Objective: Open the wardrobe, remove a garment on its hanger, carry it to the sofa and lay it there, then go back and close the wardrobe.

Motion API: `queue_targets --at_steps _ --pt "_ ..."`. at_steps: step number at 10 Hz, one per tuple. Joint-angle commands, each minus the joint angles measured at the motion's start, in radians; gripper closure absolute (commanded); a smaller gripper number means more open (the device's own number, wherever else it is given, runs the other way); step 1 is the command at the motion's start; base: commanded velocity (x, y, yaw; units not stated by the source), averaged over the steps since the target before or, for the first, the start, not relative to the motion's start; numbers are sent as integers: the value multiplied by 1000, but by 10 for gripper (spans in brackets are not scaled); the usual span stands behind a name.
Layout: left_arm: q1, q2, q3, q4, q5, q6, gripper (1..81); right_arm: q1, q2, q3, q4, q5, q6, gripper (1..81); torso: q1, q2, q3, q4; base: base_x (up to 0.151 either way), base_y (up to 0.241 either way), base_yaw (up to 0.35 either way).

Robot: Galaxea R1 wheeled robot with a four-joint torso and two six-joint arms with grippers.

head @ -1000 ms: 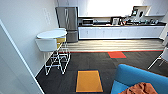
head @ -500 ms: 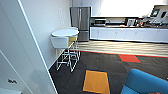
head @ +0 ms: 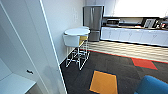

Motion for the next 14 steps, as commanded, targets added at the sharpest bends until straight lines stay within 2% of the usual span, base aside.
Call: queue_targets --at_steps 1,14 --pt "-32 7 6 -25 50 -7 10 33 0 -2 -2 -59 -3 10 1 0 0 0 0 0 329" --pt "-23 8 -22 -32 53 4 10 7 -11 3 1 -62 -3 10 1 0 0 0 0 0 333"
